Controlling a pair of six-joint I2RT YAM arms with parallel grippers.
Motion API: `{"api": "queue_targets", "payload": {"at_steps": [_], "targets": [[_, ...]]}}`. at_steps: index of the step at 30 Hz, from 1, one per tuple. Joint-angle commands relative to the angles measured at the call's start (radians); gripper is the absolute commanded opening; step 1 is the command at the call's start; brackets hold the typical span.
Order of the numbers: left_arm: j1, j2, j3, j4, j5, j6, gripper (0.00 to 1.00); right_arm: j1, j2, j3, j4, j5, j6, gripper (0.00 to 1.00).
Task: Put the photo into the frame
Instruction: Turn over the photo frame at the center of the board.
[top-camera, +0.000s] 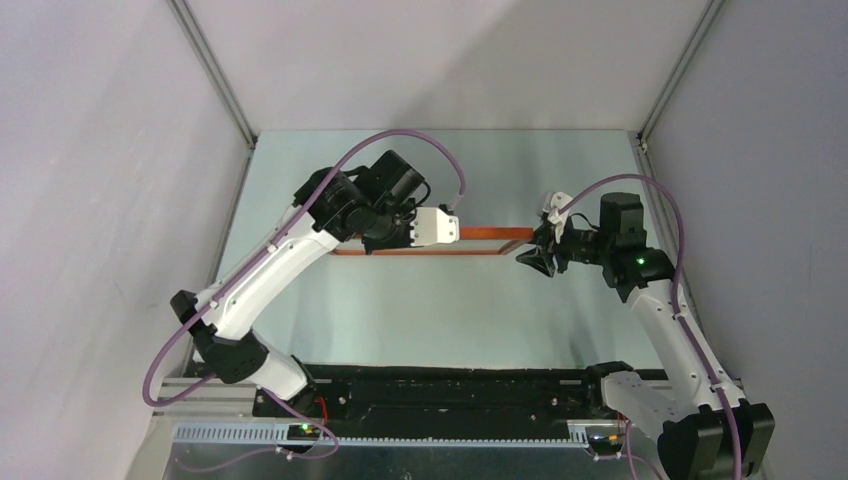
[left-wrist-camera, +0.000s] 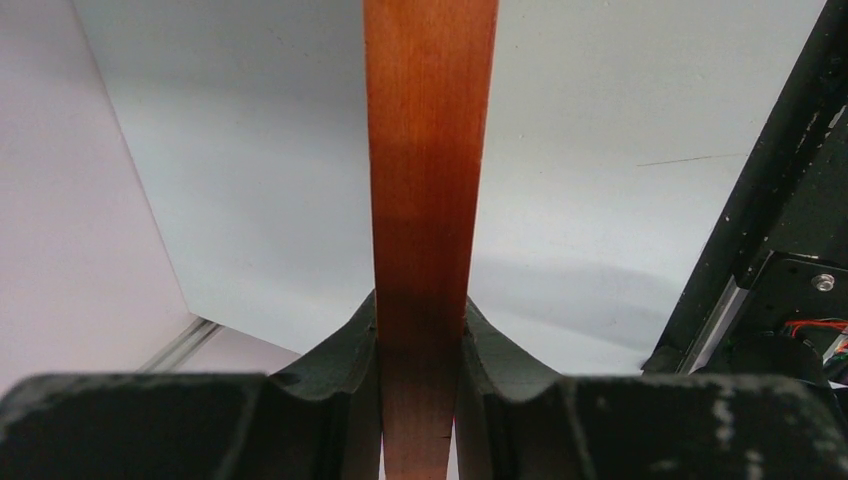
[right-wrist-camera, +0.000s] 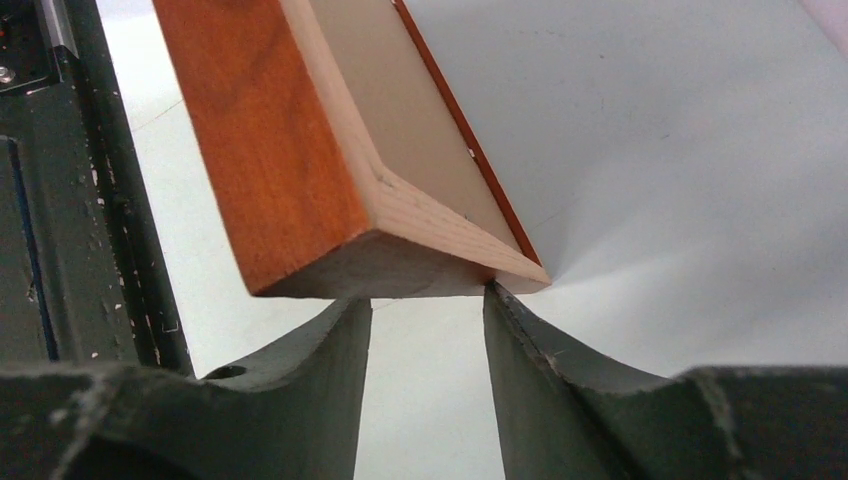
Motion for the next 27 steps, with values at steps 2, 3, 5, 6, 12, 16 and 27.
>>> {"api": "queue_targets", "payload": {"at_steps": [2, 3, 5, 6, 12, 16, 27], "targets": [[-0.002, 0.022, 0.070, 0.124, 0.061, 0.002, 0.00, 0.019, -0.008, -0.003, -0.017, -0.124, -0.007, 0.55], [0.000, 0.024, 0.073, 0.119, 0.063, 0.004, 0.00, 0.017, -0.011, -0.002, -0.014, -0.116, -0.013, 0.61], [0.000, 0.026, 0.073, 0.115, 0.064, 0.006, 0.00, 0.009, -0.012, -0.002, 0.008, -0.108, -0.012, 0.68], [0.000, 0.027, 0.074, 0.114, 0.063, 0.007, 0.00, 0.002, -0.013, -0.003, 0.024, -0.106, -0.011, 0.70], [0.000, 0.025, 0.077, 0.106, 0.061, 0.009, 0.00, -0.007, 0.005, 0.006, 0.069, -0.045, -0.033, 0.74], [0.000, 0.028, 0.078, 0.104, 0.057, 0.012, 0.00, -0.015, 0.021, 0.015, 0.068, -0.014, -0.070, 0.75], [0.002, 0.036, 0.095, 0.089, 0.040, 0.020, 0.00, -0.072, 0.023, 0.086, -0.121, 0.053, -0.238, 0.72]]}}
